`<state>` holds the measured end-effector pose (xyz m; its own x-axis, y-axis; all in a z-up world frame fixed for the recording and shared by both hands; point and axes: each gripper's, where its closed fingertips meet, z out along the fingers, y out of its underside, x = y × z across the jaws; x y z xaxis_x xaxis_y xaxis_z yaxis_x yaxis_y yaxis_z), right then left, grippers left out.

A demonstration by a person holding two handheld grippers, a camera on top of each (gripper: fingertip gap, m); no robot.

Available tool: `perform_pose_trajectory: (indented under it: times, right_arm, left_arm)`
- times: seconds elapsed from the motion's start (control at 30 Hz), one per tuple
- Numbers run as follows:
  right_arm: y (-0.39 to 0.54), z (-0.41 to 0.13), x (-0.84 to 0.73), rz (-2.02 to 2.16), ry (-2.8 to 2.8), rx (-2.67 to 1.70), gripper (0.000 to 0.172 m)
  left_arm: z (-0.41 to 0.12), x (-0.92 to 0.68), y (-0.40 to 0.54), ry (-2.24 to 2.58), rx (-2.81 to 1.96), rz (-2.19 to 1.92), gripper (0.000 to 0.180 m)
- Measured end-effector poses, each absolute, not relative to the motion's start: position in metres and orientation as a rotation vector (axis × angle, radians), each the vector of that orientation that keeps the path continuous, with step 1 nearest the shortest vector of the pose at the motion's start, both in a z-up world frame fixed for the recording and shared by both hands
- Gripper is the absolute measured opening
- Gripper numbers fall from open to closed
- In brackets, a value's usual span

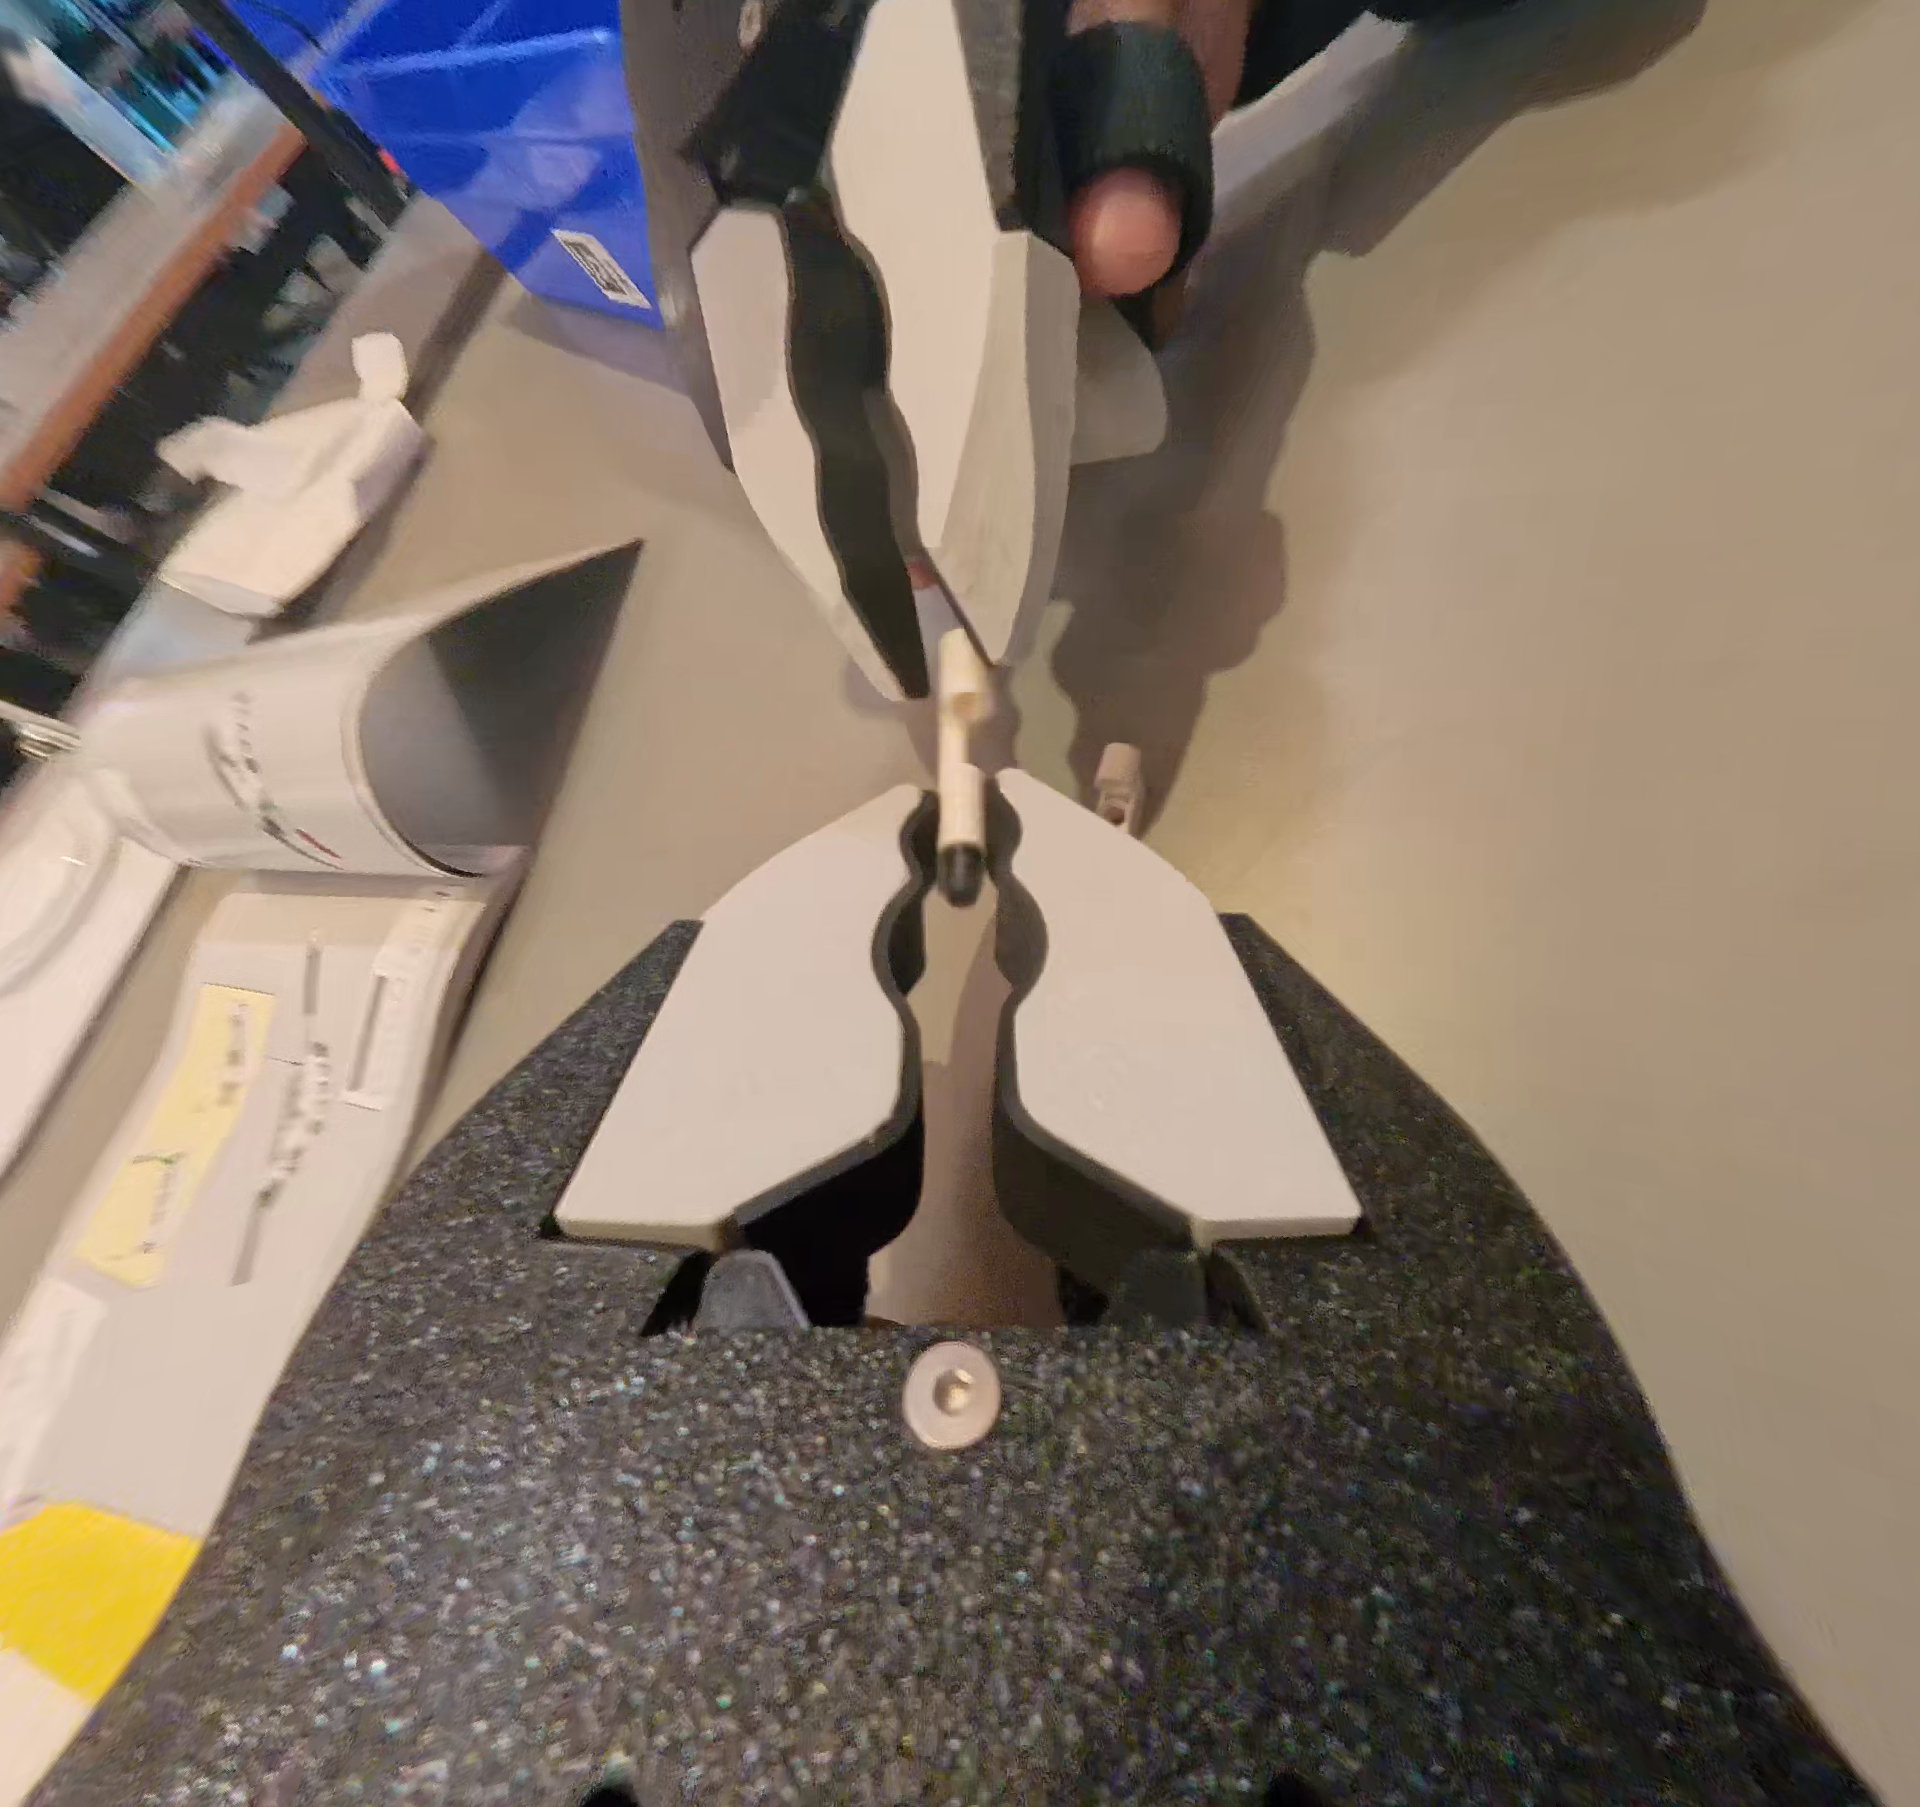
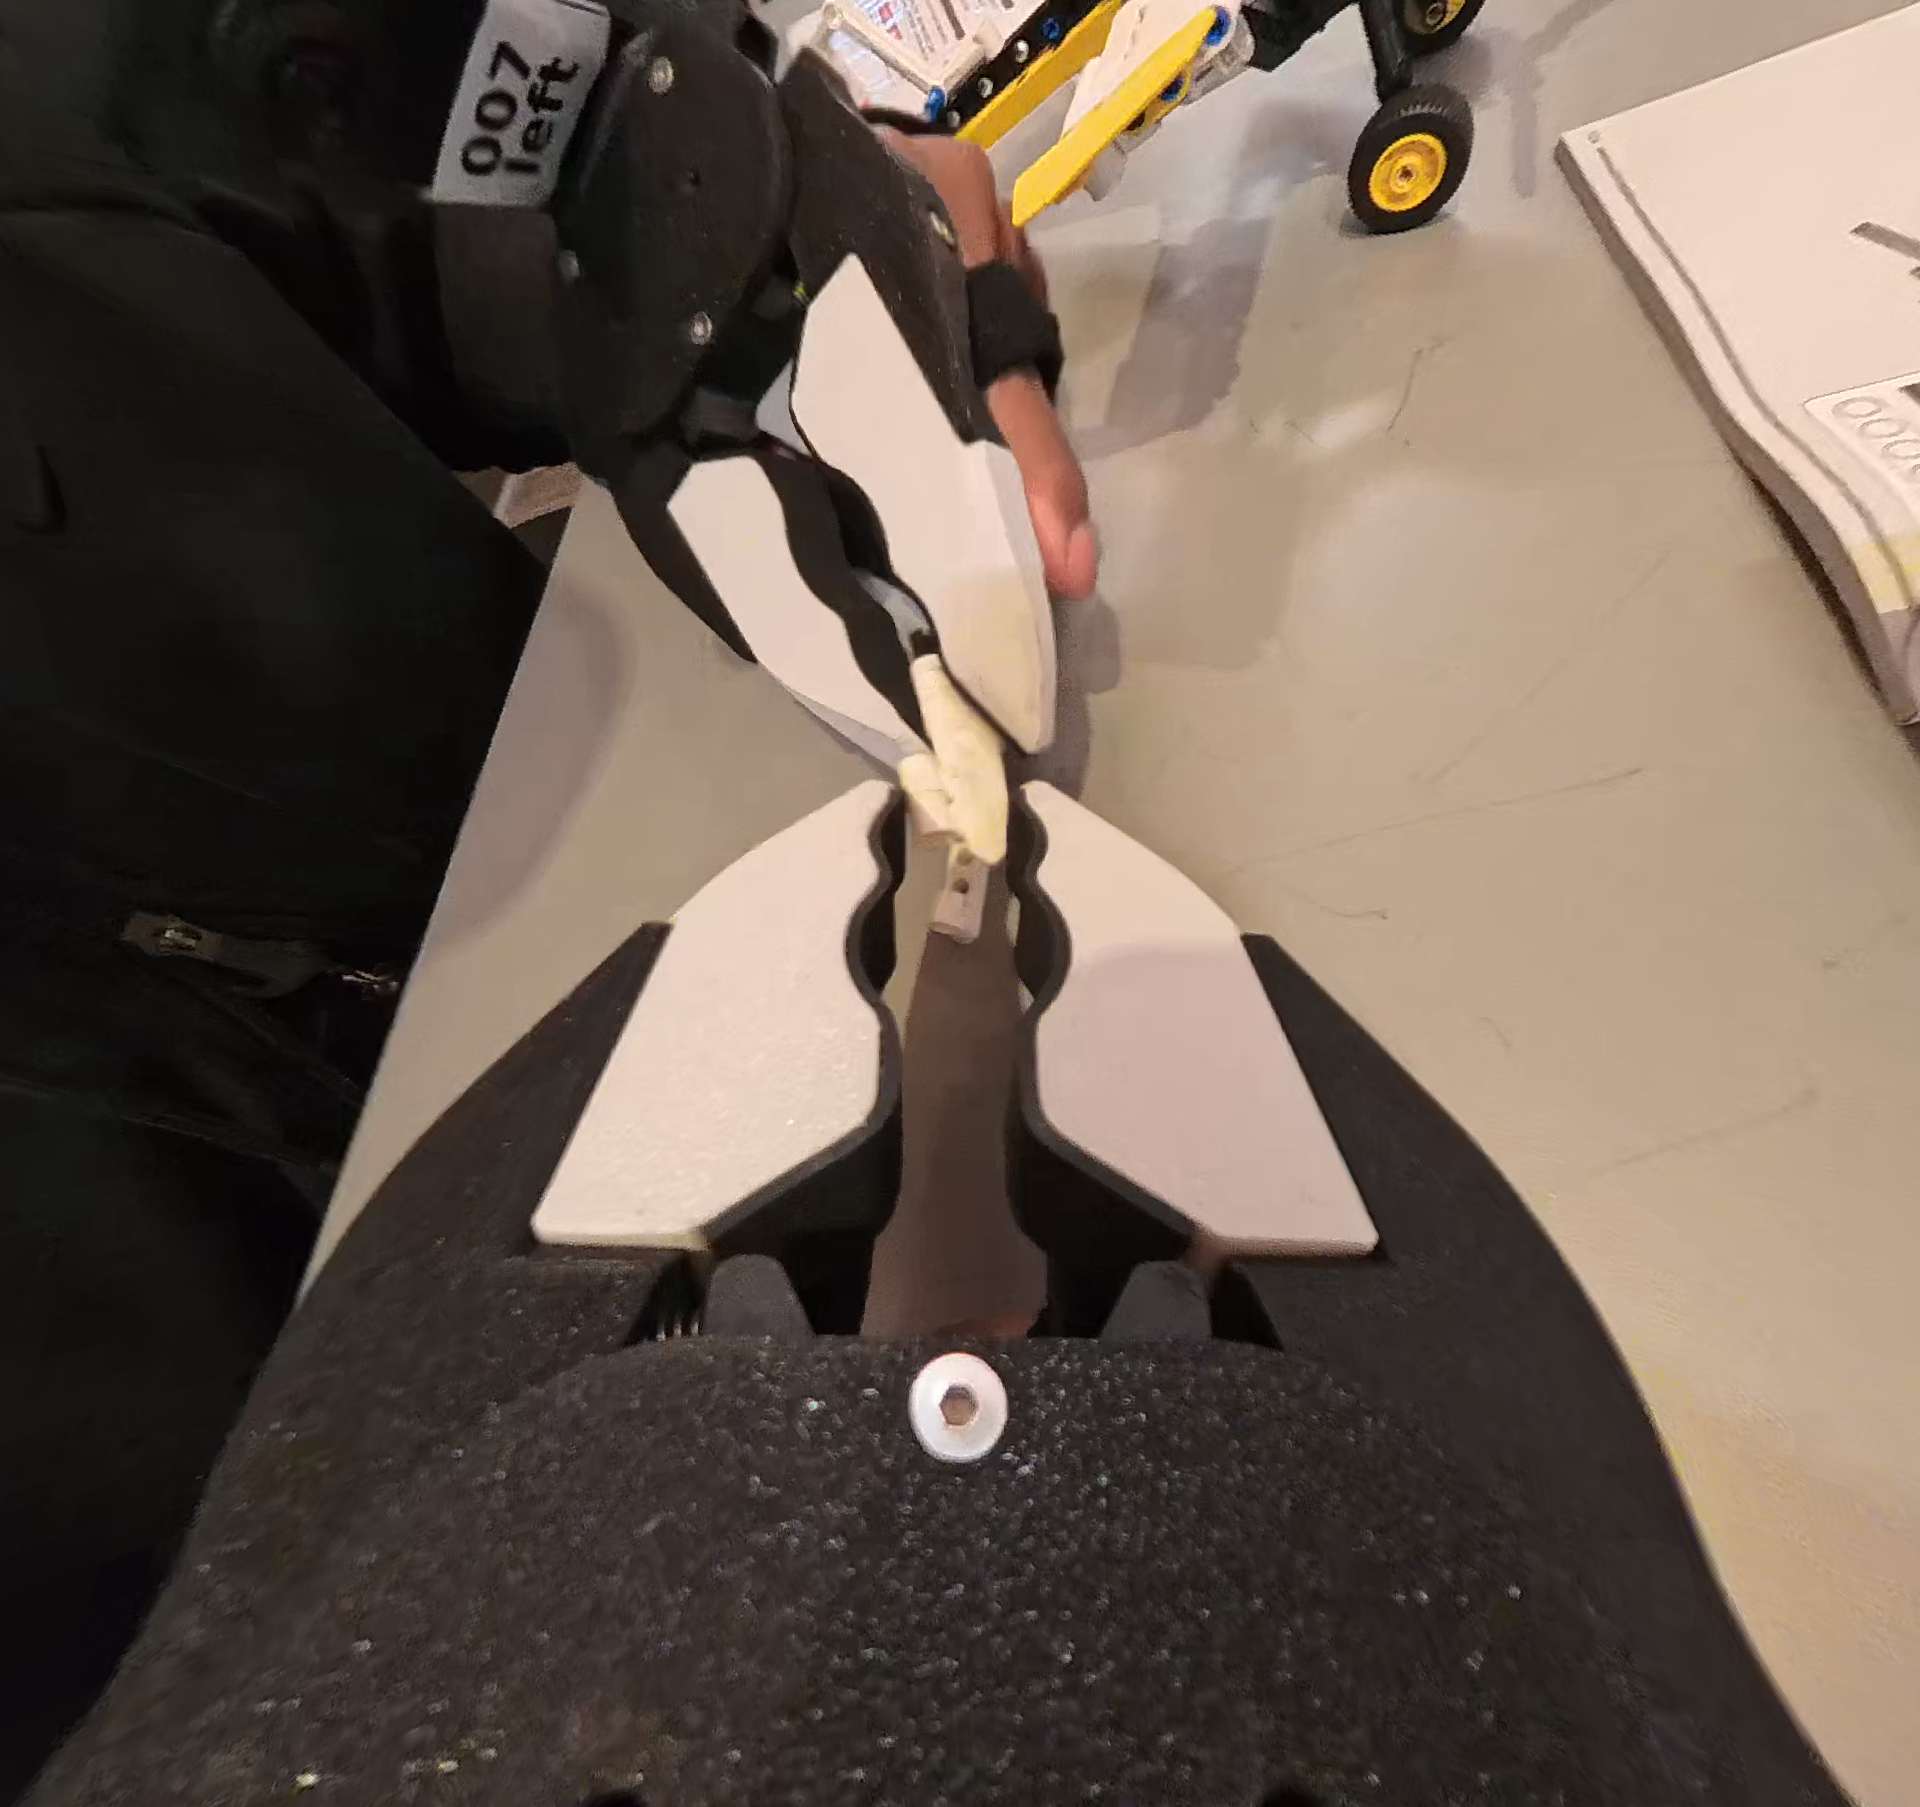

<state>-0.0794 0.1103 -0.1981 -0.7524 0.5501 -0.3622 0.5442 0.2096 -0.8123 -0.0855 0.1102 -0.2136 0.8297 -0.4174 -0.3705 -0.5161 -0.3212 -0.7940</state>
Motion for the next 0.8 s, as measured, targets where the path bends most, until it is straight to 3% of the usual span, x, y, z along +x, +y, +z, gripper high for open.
perform_pose_trajectory:
  times: [0.33, 0.8]
  right_arm:
    - [0.119, -0.194, -0.081, 1.453, -2.337, -0.883, 0.017]
    - [0.113, -0.184, -0.084, 1.616, -2.256, -0.939, 0.008]
  left_arm:
    - [-0.202, -0.083, 0.109, 0.349, -1.997, -0.379, 0.008]
    - [-0.196, -0.079, 0.109, 0.317, -1.964, -0.457, 0.008]
